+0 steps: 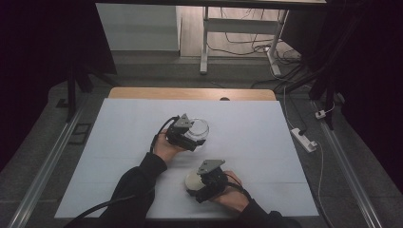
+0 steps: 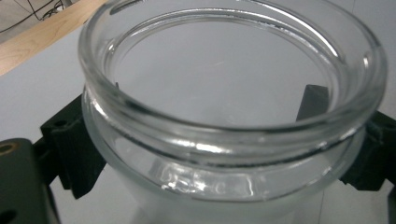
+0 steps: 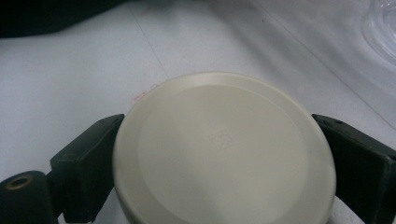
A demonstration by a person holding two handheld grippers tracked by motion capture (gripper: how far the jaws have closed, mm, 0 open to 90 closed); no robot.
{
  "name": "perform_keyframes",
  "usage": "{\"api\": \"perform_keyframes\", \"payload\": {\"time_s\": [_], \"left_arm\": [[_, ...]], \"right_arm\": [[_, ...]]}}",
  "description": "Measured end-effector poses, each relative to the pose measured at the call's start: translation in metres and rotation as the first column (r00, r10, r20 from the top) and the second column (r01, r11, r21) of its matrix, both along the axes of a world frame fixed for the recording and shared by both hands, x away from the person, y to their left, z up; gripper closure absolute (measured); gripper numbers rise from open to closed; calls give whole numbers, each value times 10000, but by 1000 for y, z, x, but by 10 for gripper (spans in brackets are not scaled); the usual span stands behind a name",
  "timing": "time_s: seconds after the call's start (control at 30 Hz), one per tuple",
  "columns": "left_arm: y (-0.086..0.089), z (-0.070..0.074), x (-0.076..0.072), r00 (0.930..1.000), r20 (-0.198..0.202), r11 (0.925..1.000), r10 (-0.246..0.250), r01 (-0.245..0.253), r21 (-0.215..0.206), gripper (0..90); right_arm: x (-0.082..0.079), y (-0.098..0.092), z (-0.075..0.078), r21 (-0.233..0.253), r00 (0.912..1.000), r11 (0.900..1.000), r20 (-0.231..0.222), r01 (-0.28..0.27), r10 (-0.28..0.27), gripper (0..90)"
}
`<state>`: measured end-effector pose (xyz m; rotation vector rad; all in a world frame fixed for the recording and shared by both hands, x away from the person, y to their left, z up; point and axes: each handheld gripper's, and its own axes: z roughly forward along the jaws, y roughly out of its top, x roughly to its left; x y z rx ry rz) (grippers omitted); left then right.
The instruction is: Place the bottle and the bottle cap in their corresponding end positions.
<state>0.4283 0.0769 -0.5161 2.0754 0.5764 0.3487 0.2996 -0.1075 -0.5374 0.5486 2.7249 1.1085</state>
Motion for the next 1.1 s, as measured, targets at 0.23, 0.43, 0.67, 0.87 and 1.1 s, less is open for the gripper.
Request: {"api": "perform_keyframes", "payload": {"time_s": [0.23, 0.43, 0.67, 0.87, 1.1], "left_arm": [[3, 0, 1, 9998, -190, 10000, 13, -13, -15, 70], [3, -1, 0, 9995, -231, 9997, 237, -236, 30, 63], [4, 1, -2, 9984, -480, 9992, 292, -279, 285, 33], [7, 0, -5, 9970, -671, 9969, 382, -334, 715, 7], [11, -1, -11, 9938, -1050, 9957, 371, -279, 880, 0]], "right_arm": [[-1, 2, -1, -206, 10000, 9998, 33, 49, -48, 66], [0, 0, 2, 60, 9998, 9999, -166, 120, -119, 43], [-1, -1, 6, 202, 9999, 9998, -81, 83, -81, 26], [-1, -3, 11, 434, 9999, 9990, -44, 136, -134, 19], [-1, -6, 16, 669, 9998, 9976, -110, 181, -174, 16]]}}
